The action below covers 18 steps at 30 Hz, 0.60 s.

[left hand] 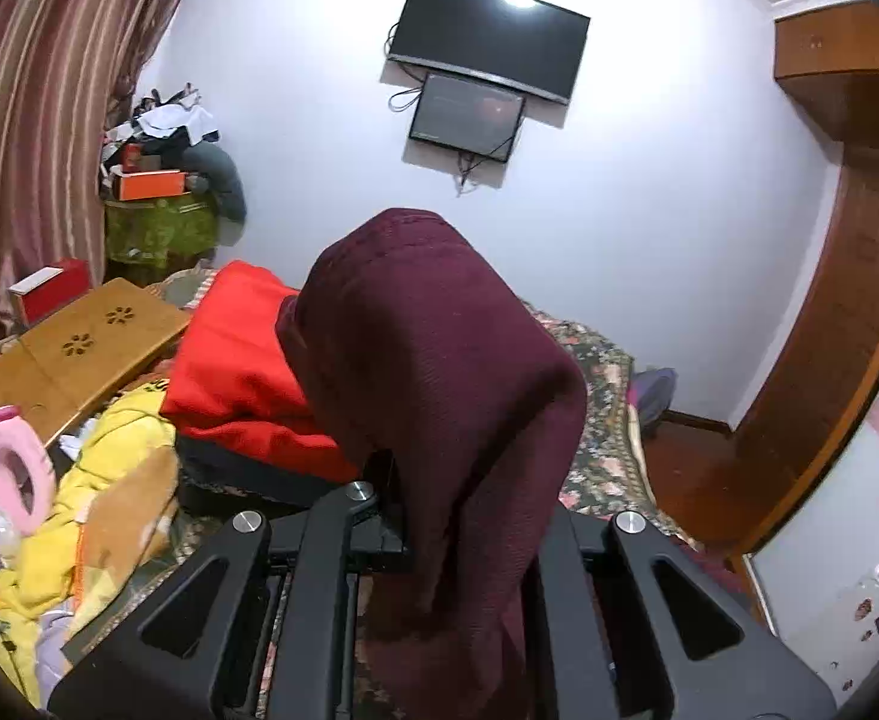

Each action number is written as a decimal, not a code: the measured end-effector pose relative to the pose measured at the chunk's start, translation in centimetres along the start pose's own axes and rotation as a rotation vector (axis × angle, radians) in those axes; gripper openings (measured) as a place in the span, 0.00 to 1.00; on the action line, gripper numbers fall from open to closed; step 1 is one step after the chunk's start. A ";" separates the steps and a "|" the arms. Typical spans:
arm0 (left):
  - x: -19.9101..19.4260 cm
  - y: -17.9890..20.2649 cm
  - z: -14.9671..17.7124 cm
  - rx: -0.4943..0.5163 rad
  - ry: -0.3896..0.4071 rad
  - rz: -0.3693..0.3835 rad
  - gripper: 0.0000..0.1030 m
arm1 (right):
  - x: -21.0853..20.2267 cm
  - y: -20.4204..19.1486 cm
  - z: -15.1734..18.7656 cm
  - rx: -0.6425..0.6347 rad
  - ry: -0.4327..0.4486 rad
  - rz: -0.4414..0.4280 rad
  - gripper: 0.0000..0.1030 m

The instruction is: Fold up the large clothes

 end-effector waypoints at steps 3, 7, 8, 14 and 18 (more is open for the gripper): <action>0.5 0.2 0.6 0.017 -0.012 -0.020 0.09 | 1.0 0.4 0.3 0.047 -0.037 -0.062 0.54; 0.5 2.5 1.2 0.072 0.006 -0.023 0.09 | -1.6 2.2 1.1 0.085 0.012 -0.092 0.54; 0.4 3.4 1.2 0.088 0.008 -0.008 0.09 | -3.1 2.9 1.4 0.092 0.044 -0.073 0.54; -0.6 10.2 2.7 0.201 0.006 0.106 0.09 | -11.1 6.1 3.8 0.116 0.196 0.074 0.54; -0.7 15.1 6.1 0.293 -0.063 0.217 0.09 | -15.4 8.7 5.8 0.185 0.278 0.134 0.54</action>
Point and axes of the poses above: each gripper's, at about its wrist camera, not at the fingertips, and x roughly the way its jaws point, y to its right, z to its underside, the point moved 2 cm from there along x, roughly the way its jaws point, and after that the axes turned 11 degrees about -z, right-handed, at the moved point
